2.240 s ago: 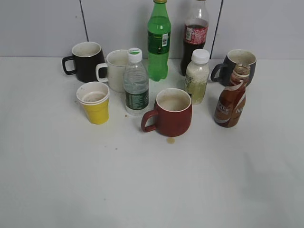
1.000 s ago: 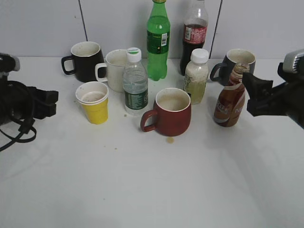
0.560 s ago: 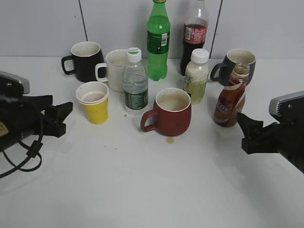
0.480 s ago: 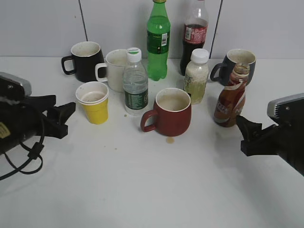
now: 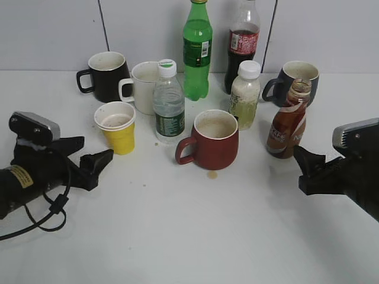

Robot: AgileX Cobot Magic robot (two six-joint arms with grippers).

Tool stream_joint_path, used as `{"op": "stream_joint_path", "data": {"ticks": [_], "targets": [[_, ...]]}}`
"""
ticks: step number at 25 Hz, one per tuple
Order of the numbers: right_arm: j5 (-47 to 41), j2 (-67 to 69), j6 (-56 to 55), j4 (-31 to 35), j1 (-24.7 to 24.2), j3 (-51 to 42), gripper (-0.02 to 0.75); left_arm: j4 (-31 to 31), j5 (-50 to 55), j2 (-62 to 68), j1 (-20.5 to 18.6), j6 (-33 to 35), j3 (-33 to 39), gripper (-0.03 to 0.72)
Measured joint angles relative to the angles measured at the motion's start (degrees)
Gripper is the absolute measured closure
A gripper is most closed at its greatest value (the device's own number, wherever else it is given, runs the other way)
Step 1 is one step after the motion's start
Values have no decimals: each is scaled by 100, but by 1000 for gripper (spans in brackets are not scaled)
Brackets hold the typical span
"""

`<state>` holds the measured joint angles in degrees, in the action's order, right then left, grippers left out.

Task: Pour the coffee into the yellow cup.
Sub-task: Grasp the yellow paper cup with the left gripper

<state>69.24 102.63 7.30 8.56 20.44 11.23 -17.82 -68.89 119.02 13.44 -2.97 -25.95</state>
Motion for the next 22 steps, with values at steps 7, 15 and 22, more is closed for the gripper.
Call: {"op": "stream_joint_path", "data": {"ticks": [7, 15, 22], "targets": [[0, 0, -167, -2, 0, 0, 152, -183, -44, 405, 0, 0, -514, 72], [0, 0, -188, -2, 0, 0, 151, -456, -38, 847, 0, 0, -1068, 69], [0, 0, -188, -2, 0, 6, 151, -462, -38, 1081, 0, 0, -1383, 69]]}}
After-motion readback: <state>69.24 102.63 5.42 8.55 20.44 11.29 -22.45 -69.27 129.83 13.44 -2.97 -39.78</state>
